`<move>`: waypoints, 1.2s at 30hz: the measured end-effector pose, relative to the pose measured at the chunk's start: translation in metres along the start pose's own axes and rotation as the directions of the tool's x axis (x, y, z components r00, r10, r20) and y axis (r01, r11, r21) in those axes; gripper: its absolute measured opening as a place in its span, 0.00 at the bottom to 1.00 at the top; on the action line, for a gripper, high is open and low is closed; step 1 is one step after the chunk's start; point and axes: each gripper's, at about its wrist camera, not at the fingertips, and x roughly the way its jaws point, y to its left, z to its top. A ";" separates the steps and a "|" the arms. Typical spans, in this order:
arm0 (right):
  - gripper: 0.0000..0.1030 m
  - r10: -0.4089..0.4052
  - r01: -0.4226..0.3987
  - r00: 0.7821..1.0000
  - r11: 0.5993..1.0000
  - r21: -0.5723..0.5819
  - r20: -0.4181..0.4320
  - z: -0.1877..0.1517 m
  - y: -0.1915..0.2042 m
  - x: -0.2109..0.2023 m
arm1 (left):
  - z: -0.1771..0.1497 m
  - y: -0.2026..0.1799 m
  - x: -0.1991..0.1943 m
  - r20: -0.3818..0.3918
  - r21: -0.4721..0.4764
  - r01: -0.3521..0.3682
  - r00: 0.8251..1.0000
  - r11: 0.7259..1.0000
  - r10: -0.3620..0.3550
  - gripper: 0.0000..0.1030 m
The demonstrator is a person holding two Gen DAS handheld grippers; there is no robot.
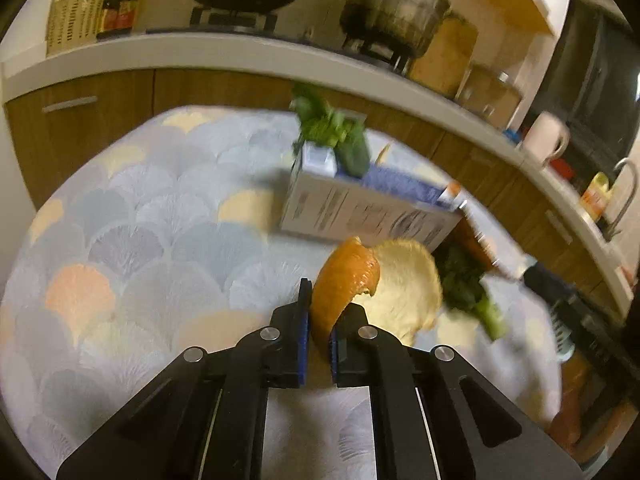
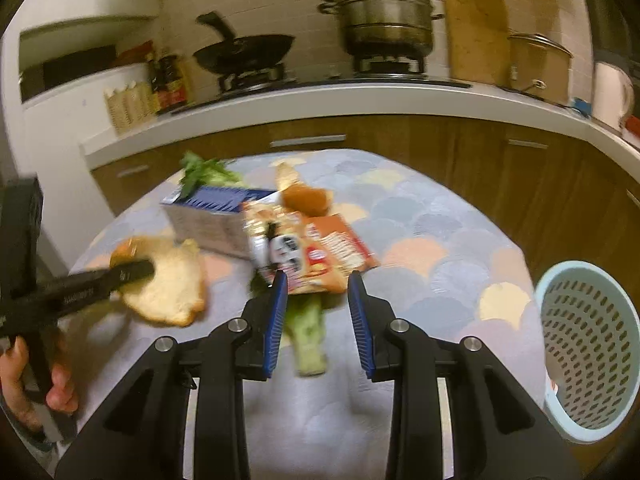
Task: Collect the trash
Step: 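Grasp the orange peel with the left tool, then grasp the silver snack wrapper with the right tool while the left tool holds the peel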
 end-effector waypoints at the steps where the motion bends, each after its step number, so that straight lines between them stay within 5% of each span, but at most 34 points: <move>1: 0.28 0.002 -0.003 1.000 1.000 -0.020 -0.008 0.000 0.005 0.001 | 0.000 0.001 -0.001 0.013 -0.006 0.008 1.000 1.000 -0.008 0.06; 7: 0.28 -0.103 0.095 0.992 0.988 -0.119 -0.069 0.002 0.027 0.028 | 0.001 0.003 -0.009 0.046 -0.036 0.046 0.998 0.998 -0.044 0.06; 18: 0.27 -0.125 0.116 0.988 0.988 -0.100 -0.089 0.022 0.021 0.058 | 0.003 0.003 -0.007 0.049 -0.023 0.082 0.996 0.996 -0.081 0.06; 21: 0.11 -0.127 0.117 0.988 0.988 -0.103 -0.091 0.024 0.021 0.061 | 0.003 0.004 -0.007 0.053 -0.019 0.084 0.995 0.996 -0.083 0.06; 29: 0.04 -0.110 0.110 0.994 0.991 -0.079 0.011 0.031 0.014 0.013 | 0.005 -0.003 -0.016 0.069 -0.024 0.147 0.987 0.989 -0.145 0.06; 36: 0.04 -0.126 0.131 0.985 0.991 -0.034 0.117 0.038 -0.009 -0.042 | 0.023 -0.059 -0.028 0.085 0.064 0.237 0.967 0.969 -0.242 0.06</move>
